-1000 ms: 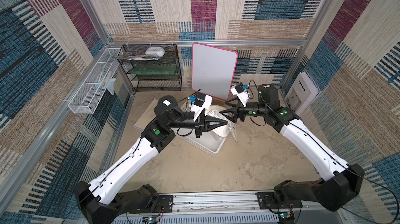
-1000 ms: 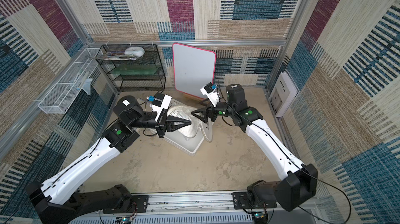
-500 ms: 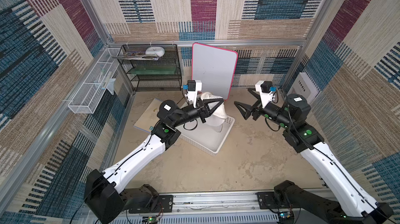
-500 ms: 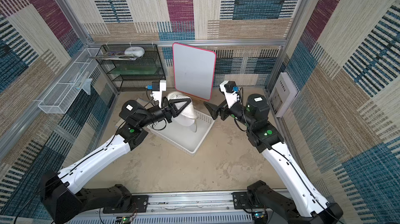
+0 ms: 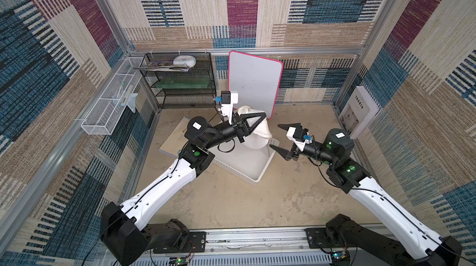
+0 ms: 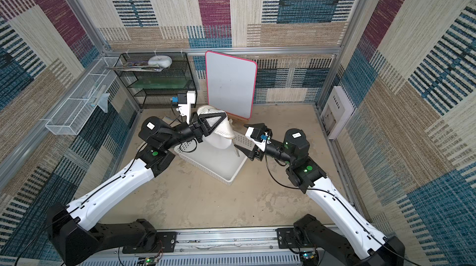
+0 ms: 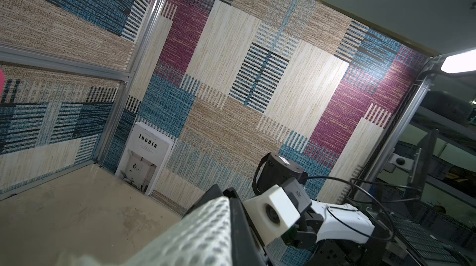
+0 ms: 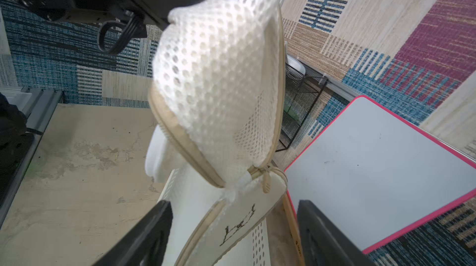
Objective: Turn the laundry bag inside out
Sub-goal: Turn over the laundry bag.
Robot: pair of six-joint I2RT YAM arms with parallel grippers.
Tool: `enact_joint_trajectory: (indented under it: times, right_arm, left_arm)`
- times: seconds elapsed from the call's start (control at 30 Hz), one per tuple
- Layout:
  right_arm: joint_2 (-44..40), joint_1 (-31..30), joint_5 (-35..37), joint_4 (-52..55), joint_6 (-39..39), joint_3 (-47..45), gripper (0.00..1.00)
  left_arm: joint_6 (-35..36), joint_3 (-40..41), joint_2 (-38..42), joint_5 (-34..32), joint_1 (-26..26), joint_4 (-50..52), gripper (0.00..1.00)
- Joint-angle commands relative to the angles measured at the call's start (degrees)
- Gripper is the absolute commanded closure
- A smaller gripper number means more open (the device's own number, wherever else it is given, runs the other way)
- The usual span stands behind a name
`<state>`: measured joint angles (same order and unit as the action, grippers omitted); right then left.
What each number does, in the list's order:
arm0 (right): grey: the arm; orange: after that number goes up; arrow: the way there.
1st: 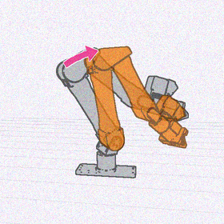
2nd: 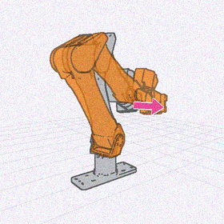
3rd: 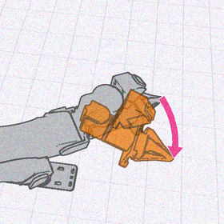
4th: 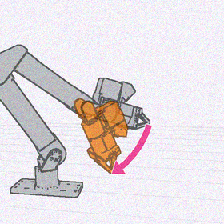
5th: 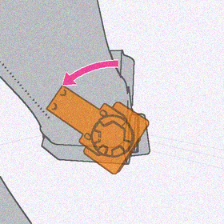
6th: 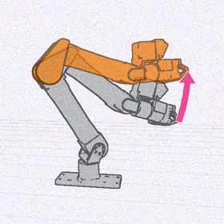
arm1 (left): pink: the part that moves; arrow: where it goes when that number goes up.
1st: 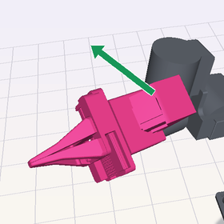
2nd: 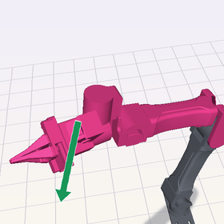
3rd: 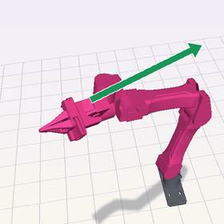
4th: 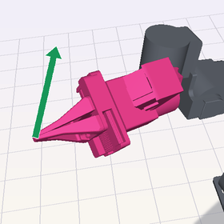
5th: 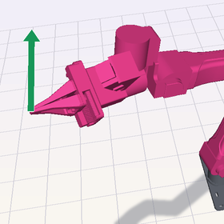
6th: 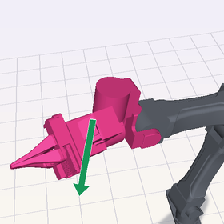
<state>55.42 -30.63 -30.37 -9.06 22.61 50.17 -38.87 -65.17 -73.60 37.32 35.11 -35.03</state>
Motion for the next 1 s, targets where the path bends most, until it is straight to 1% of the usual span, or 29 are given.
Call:
enact_joint_trajectory:
  times: [0.0,0.07,0.1,0.17,0.3,0.37,0.4,0.47,0.57,0.67,0.77,0.87,0.97]
  right_arm:
    - [1.74,-1.36,-1.28,-5.27,2.67,0.31,0.25]
    - [3.11,-2.02,-0.10,-7.47,2.77,0.60,0.36]
    - [3.67,-2.36,0.69,-8.15,3.17,0.72,0.40]
    - [4.67,-3.23,2.93,-8.15,4.61,1.04,0.50]
    - [4.53,-3.57,4.24,-7.10,6.03,1.16,0.80]
    - [3.43,-3.62,5.26,-6.67,5.98,1.07,0.93]
    - [2.71,-3.61,6.26,-4.34,5.68,1.05,1.00]
    - [1.46,-3.63,8.92,-1.84,4.14,1.36,1.00]
    - [-0.43,-3.84,11.56,4.82,1.33,2.63,1.00]
    - [-3.11,-4.58,13.28,7.06,-1.00,1.24,1.00]
    - [-3.68,-6.78,14.19,7.27,-1.68,0.03,1.00]
    - [-0.80,-10.50,14.19,8.99,-1.35,0.86,1.00]
    - [1.97,-14.27,14.84,9.97,-0.99,1.77,1.00]
  left_arm:
    - [-1.17,-0.53,-0.48,0.29,-0.04,-1.35,1.00]
    - [-1.80,-0.92,-1.05,1.58,-0.05,-2.03,1.00]
    - [-2.19,-1.05,-1.34,2.31,-0.04,-2.15,1.00]
    - [-2.77,-1.14,-1.81,3.16,-0.04,-2.61,1.00]
    - [-3.17,-1.27,-1.78,2.99,-0.29,-2.98,1.00]
    - [-2.78,-1.41,-1.39,1.47,-0.63,-2.31,1.00]
    - [-2.17,-1.39,-1.15,0.14,-0.83,-1.80,1.00]
    - [0.28,-1.11,-0.07,-3.57,-1.01,-0.66,1.00]
    - [4.61,1.62,2.34,-13.46,-1.01,2.63,1.00]
    - [4.27,5.67,3.60,-19.90,-1.10,-2.78,1.00]
    - [2.98,5.65,2.68,-21.77,-1.10,-4.45,1.00]
    - [2.44,4.23,1.59,-22.77,-1.10,-5.96,1.00]
    - [4.91,2.22,1.66,-24.60,-1.03,-4.77,1.00]
